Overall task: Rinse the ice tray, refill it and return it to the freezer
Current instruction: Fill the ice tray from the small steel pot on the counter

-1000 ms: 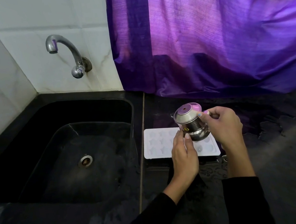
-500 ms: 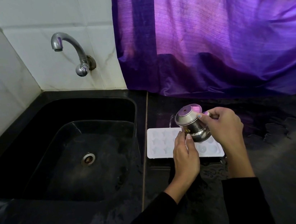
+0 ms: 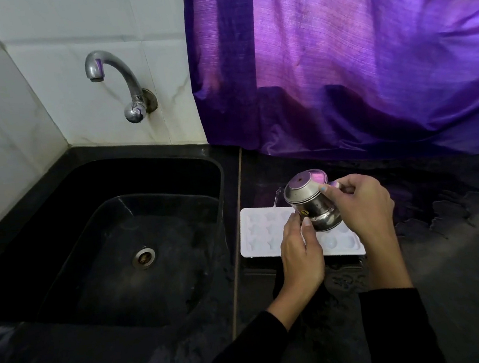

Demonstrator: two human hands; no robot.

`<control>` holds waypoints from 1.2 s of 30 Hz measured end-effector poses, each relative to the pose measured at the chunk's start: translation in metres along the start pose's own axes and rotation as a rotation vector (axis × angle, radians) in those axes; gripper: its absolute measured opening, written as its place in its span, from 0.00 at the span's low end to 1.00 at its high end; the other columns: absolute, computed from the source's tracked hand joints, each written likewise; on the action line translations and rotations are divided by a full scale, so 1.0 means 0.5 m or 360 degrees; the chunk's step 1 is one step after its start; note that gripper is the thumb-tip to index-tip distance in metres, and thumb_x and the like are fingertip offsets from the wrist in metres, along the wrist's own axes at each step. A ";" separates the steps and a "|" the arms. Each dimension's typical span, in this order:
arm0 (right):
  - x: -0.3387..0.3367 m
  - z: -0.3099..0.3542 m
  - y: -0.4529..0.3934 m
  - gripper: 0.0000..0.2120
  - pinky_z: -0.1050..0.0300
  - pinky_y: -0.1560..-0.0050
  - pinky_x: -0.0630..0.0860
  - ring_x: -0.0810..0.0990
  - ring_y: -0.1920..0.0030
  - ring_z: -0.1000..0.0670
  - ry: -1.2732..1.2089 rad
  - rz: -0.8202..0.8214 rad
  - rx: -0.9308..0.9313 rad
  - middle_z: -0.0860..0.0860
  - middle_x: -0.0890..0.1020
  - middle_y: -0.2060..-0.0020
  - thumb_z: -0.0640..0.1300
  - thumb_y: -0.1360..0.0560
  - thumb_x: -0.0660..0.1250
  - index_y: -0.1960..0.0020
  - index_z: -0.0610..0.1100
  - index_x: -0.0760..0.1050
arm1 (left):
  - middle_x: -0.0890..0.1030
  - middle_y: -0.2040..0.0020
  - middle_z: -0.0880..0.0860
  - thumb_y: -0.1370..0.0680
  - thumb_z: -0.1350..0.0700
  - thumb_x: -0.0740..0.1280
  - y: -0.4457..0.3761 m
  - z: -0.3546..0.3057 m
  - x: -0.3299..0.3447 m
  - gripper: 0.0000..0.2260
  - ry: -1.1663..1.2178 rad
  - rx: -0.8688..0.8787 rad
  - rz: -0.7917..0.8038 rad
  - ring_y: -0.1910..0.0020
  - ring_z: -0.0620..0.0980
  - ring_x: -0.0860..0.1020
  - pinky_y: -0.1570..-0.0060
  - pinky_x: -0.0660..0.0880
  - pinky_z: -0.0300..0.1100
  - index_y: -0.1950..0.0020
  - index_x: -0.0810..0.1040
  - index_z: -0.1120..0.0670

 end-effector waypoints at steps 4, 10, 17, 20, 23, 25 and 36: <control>0.001 0.001 -0.001 0.11 0.56 0.54 0.66 0.79 0.55 0.48 -0.0013 -0.0008 0.0000 0.51 0.82 0.61 0.55 0.27 0.69 0.53 0.47 0.80 | 0.78 0.43 0.46 0.17 0.53 0.54 -0.001 -0.002 -0.002 0.14 -0.0023 0.0021 -0.0002 0.44 0.36 0.74 0.46 0.69 0.29 0.35 0.73 0.51; 0.002 -0.001 -0.005 0.11 0.57 0.54 0.67 0.80 0.56 0.50 -0.0045 -0.0011 0.0002 0.52 0.83 0.60 0.55 0.27 0.69 0.53 0.47 0.80 | 0.74 0.43 0.40 0.17 0.55 0.54 -0.005 -0.014 -0.008 0.14 -0.0048 0.0105 -0.0022 0.44 0.25 0.69 0.47 0.63 0.21 0.34 0.72 0.53; 0.009 0.006 -0.008 0.12 0.53 0.52 0.74 0.81 0.58 0.51 -0.0157 -0.0024 -0.0006 0.53 0.83 0.62 0.56 0.29 0.70 0.55 0.47 0.80 | 0.72 0.36 0.47 0.18 0.50 0.54 -0.012 -0.012 -0.019 0.17 -0.0048 0.0100 -0.0060 0.39 0.37 0.71 0.38 0.68 0.34 0.32 0.71 0.53; 0.019 0.013 -0.009 0.12 0.49 0.49 0.76 0.81 0.58 0.51 -0.0174 -0.0014 -0.0021 0.53 0.83 0.63 0.56 0.29 0.71 0.56 0.47 0.80 | 0.70 0.33 0.46 0.19 0.47 0.54 -0.015 -0.008 -0.024 0.20 -0.0060 0.0094 -0.0062 0.36 0.38 0.70 0.34 0.67 0.42 0.30 0.68 0.54; 0.029 0.020 -0.010 0.11 0.49 0.50 0.76 0.82 0.58 0.50 -0.0159 0.0004 -0.0040 0.53 0.83 0.63 0.56 0.28 0.70 0.56 0.48 0.80 | 0.68 0.31 0.46 0.20 0.44 0.53 -0.015 -0.004 -0.027 0.23 -0.0079 0.0067 -0.0048 0.33 0.40 0.67 0.32 0.65 0.43 0.27 0.65 0.53; 0.034 0.024 -0.010 0.11 0.51 0.51 0.76 0.82 0.58 0.51 -0.0144 0.0022 -0.0046 0.53 0.83 0.63 0.55 0.28 0.70 0.56 0.48 0.80 | 0.68 0.31 0.47 0.19 0.46 0.54 -0.015 -0.001 -0.030 0.22 -0.0087 0.0073 -0.0042 0.33 0.39 0.67 0.32 0.65 0.41 0.27 0.64 0.53; 0.048 0.037 -0.006 0.12 0.55 0.53 0.70 0.81 0.57 0.51 -0.0081 0.0042 -0.0078 0.52 0.83 0.61 0.56 0.28 0.69 0.53 0.47 0.81 | 0.69 0.33 0.46 0.18 0.49 0.54 -0.015 0.001 -0.041 0.18 -0.0086 0.0057 -0.0016 0.39 0.32 0.68 0.41 0.63 0.25 0.29 0.66 0.51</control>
Point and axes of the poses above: each hand's wrist, its own y-axis away from the middle knuckle, its own x-axis out of the palm, z = x × y, the point moved 3 cm from there along -y, towards the middle knuckle
